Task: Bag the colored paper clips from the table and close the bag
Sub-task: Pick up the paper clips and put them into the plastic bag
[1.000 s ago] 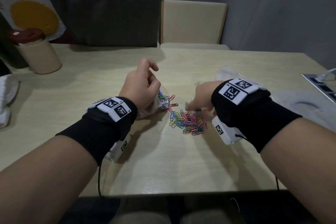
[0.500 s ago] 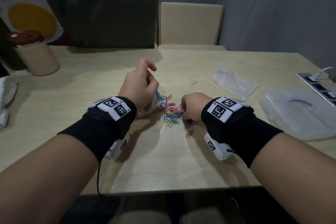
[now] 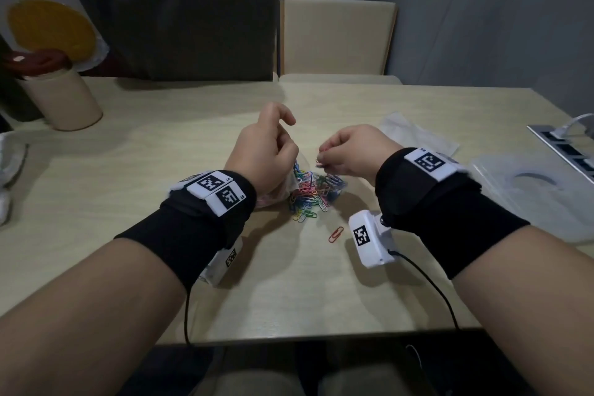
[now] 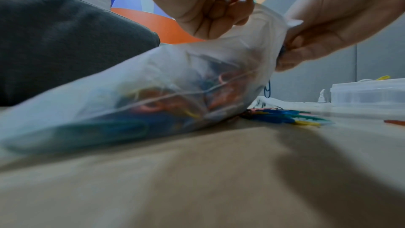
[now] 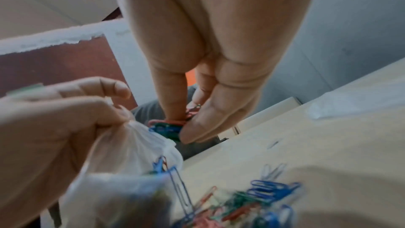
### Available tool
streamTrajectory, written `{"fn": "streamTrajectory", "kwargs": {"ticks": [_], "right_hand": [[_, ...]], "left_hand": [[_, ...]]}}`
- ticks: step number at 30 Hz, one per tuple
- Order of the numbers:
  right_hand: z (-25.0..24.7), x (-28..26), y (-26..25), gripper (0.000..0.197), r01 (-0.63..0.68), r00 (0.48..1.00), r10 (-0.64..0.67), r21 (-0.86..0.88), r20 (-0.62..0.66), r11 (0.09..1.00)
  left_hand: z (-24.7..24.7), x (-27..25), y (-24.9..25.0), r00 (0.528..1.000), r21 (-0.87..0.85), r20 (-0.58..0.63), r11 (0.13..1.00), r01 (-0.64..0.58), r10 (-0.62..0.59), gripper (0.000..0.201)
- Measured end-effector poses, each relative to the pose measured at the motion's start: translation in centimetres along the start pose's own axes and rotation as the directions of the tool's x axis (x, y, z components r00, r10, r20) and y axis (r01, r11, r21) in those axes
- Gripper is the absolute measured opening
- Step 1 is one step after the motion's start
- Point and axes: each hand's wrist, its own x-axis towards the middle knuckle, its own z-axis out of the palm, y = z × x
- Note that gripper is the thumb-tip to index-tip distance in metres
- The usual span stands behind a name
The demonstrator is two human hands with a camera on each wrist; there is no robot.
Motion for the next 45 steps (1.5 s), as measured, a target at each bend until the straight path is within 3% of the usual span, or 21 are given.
{"fn": "streamTrajectory", "kwargs": {"ticks": [3, 10, 13, 15, 18, 20, 23, 26, 29, 32, 37, 42, 45], "right_hand": [[0.6, -0.5, -1.0, 0.013, 0.044, 0.996, -0.057, 0.173, 0.070, 0.984], [2.5, -0.5, -2.4, 0.022, 0.033, 0.992, -0.034, 0.017, 0.125, 0.999], [3.3, -0.2, -2.6, 0.026, 0.071, 0.995, -0.057, -0.190, 0.082, 0.979], [3.6, -0.2, -2.6, 0.025, 0.116, 0.993, -0.111, -0.375, 0.037, 0.920], [3.3, -0.6, -2.4, 0.010, 0.147, 0.987, -0.157, -0.502, 0.023, 0.852], [3.0, -0.8, -2.4, 0.010, 0.146, 0.987, -0.158, -0.483, 0.015, 0.864], [2.5, -0.5, -2.0, 0.028, 0.086, 0.994, -0.106, -0.374, -0.033, 0.923], [2.8, -0.4, -1.6, 0.048, 0.009, 0.999, 0.006, -0.292, 0.050, 0.956], [3.3, -0.5, -1.3, 0.036, -0.146, 0.979, 0.157, -0.084, 0.130, 0.986], [2.9, -0.8, -1.5, 0.019, -0.228, 0.963, 0.225, 0.007, 0.148, 0.974], [1.9, -0.6, -2.7, 0.021, -0.191, 0.975, 0.189, 0.012, 0.113, 0.981], [2.3, -0.8, -3.2, 0.022, -0.078, 0.976, 0.072, 0.020, 0.204, 0.997], [1.9, -0.6, -2.9, 0.021, -0.003, 0.989, 0.012, -0.061, 0.147, 0.998]], "left_hand": [[0.0, 0.0, 0.0, 1.000, 0.002, 0.000, 1.000, -0.006, 0.006, 0.031], [-0.1, 0.0, 0.0, 0.999, -0.014, -0.040, 1.000, -0.013, 0.013, 0.031], [-0.1, 0.0, 0.0, 0.999, -0.021, -0.050, 1.000, -0.015, 0.013, 0.031], [-0.1, 0.0, 0.0, 0.999, -0.025, -0.048, 1.000, -0.014, 0.012, 0.031], [-0.2, -0.1, 0.1, 0.999, -0.030, -0.045, 0.999, -0.016, 0.014, 0.031], [-0.2, -0.1, 0.1, 0.999, -0.035, -0.043, 0.999, -0.015, 0.013, 0.031], [-0.2, 0.0, 0.0, 0.999, -0.027, -0.041, 0.999, -0.018, 0.017, 0.032], [-0.1, 0.0, -0.1, 0.999, -0.023, -0.045, 0.999, -0.023, 0.022, 0.032], [-0.1, 0.0, 0.0, 0.998, -0.024, -0.050, 0.999, -0.029, 0.028, 0.032], [-0.1, 0.0, 0.0, 0.999, -0.023, -0.050, 0.999, -0.024, 0.023, 0.031], [-0.1, 0.0, 0.0, 0.999, -0.019, -0.043, 1.000, -0.010, 0.009, 0.030], [-0.2, 0.0, 0.2, 0.999, 0.005, -0.051, 1.000, -0.011, 0.011, 0.028], [-0.3, -0.1, 0.3, 0.998, 0.003, -0.058, 1.000, -0.008, 0.008, 0.029]]}}
